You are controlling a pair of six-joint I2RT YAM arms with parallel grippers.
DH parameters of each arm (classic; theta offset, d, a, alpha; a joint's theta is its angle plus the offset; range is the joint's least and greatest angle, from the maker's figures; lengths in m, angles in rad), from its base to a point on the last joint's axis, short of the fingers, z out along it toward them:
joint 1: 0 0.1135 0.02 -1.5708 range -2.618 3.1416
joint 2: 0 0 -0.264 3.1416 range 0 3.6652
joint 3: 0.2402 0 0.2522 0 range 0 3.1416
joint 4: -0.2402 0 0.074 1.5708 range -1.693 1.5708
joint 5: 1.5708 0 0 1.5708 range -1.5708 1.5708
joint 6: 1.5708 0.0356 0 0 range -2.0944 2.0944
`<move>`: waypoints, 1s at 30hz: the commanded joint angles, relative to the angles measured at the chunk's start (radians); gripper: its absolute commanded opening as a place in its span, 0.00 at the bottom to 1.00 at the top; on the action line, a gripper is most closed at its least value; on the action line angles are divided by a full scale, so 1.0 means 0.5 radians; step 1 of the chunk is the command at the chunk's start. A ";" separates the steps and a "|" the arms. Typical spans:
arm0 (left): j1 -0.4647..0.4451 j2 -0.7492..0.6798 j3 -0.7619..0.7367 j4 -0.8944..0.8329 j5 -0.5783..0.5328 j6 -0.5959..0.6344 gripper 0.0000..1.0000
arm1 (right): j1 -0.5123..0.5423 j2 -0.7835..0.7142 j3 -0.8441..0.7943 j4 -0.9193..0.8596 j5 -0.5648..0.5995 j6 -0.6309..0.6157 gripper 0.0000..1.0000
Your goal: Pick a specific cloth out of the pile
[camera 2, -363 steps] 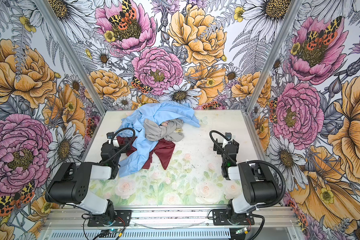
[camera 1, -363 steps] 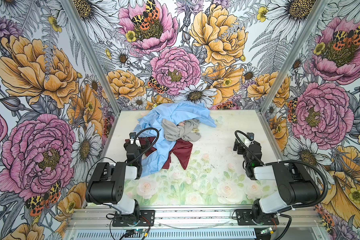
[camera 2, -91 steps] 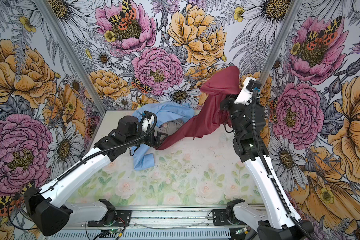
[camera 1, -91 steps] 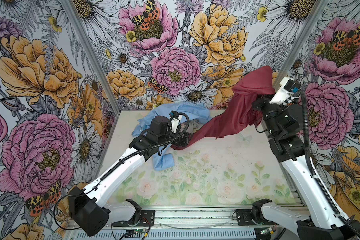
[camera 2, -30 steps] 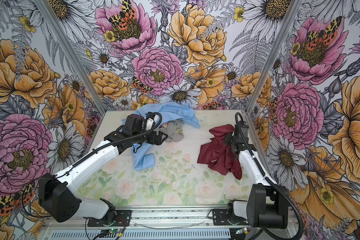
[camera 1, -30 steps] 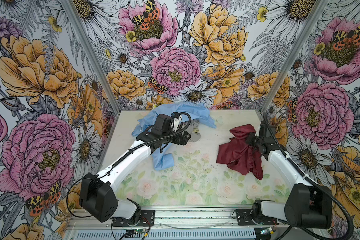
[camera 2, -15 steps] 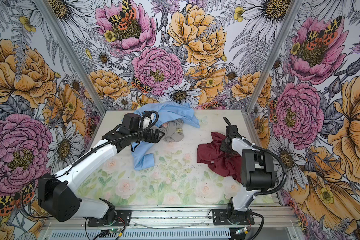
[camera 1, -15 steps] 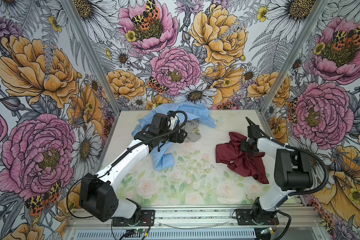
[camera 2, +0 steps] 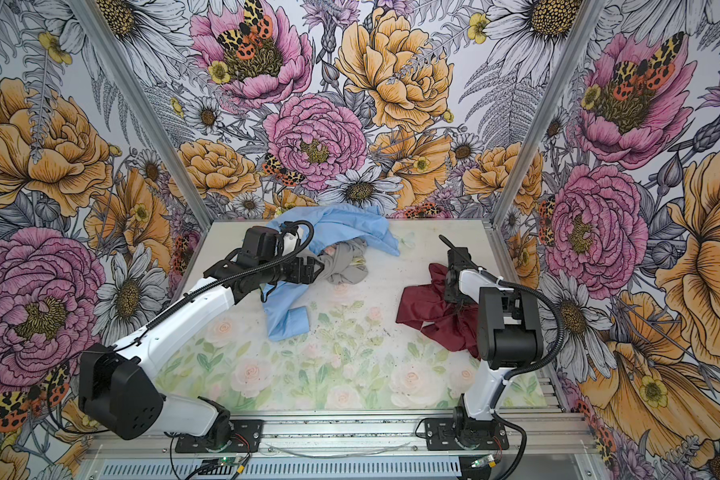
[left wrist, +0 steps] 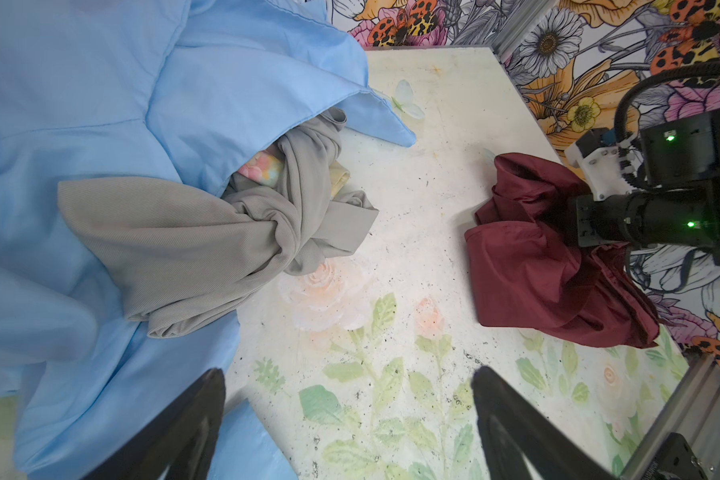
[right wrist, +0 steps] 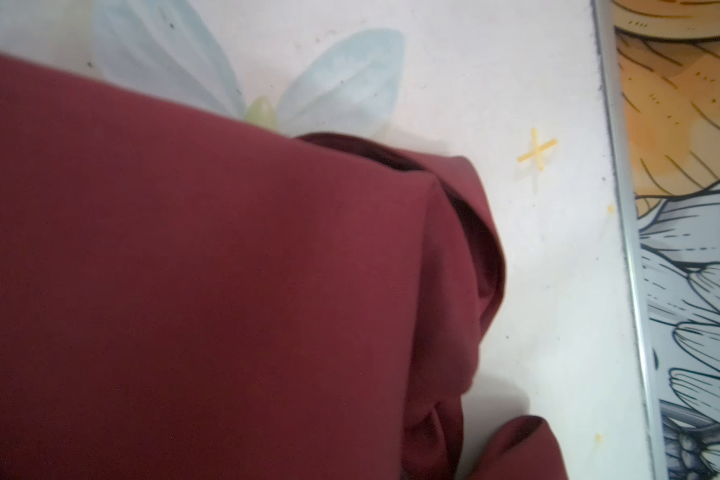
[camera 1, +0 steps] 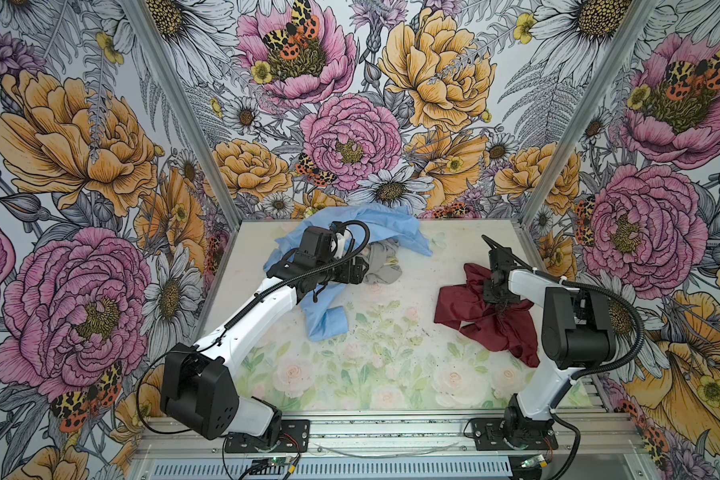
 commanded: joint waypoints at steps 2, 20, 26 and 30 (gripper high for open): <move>0.018 0.033 -0.030 0.052 -0.065 0.011 0.94 | -0.040 -0.008 -0.028 0.014 0.183 -0.023 0.00; 0.015 -0.016 -0.051 0.057 -0.071 0.015 0.94 | -0.048 -0.610 -0.099 0.110 -0.298 0.114 0.65; 0.010 -0.091 -0.097 0.127 -0.096 0.011 0.97 | -0.018 -0.853 -0.074 0.092 -0.412 0.153 0.94; 0.010 -0.154 -0.139 0.176 -0.146 0.023 0.99 | -0.005 -1.006 -0.058 0.084 -0.451 0.148 0.99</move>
